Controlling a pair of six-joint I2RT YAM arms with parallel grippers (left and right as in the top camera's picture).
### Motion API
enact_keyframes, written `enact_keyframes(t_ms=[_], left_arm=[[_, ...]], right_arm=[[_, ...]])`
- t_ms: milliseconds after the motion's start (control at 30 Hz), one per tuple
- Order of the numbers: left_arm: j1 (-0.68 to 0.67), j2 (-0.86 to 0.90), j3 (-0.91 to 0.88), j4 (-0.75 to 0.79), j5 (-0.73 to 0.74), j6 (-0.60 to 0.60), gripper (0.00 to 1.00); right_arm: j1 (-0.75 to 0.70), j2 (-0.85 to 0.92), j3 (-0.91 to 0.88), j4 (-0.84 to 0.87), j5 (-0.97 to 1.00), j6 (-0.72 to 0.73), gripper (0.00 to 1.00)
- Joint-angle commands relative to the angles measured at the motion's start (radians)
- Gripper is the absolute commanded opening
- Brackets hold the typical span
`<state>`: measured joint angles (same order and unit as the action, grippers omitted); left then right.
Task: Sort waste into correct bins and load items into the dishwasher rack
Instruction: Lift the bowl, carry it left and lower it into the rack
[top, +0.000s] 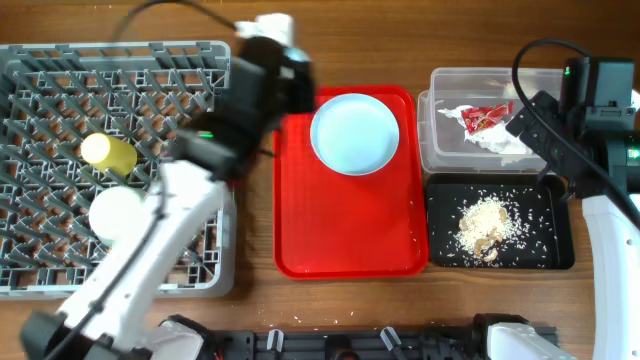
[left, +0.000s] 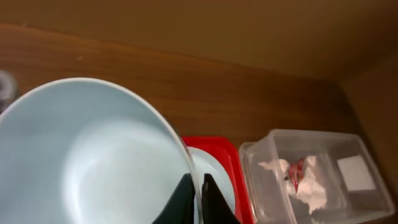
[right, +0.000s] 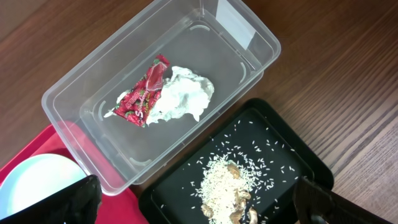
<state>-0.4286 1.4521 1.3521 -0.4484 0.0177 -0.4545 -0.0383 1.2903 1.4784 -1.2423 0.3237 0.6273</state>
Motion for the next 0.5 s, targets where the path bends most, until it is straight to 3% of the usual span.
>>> enact_keyframes(t_ms=[0,100,200,300,467], left_arm=[[0.336,0.019,0.002,-0.08,0.54,-0.138,0.04],[0.618,0.099,0.002,-0.147,0.857,-0.133,0.04],[0.772,0.174,0.002,-0.15,1.036,-0.129,0.04],[0.863,0.283,0.002,-0.132,1.157,-0.127,0.04],[0.877,0.396,0.002,-0.038,1.28,-0.127,0.04]], right_arm=[[-0.003,0.004,0.004,0.0,0.026,0.002,1.0],[-0.003,0.004,0.004,0.0,0.026,0.001,1.0],[-0.003,0.004,0.004,0.0,0.026,0.002,1.0],[-0.003,0.004,0.004,0.0,0.026,0.001,1.0],[-0.003,0.004,0.004,0.0,0.026,0.001,0.99]])
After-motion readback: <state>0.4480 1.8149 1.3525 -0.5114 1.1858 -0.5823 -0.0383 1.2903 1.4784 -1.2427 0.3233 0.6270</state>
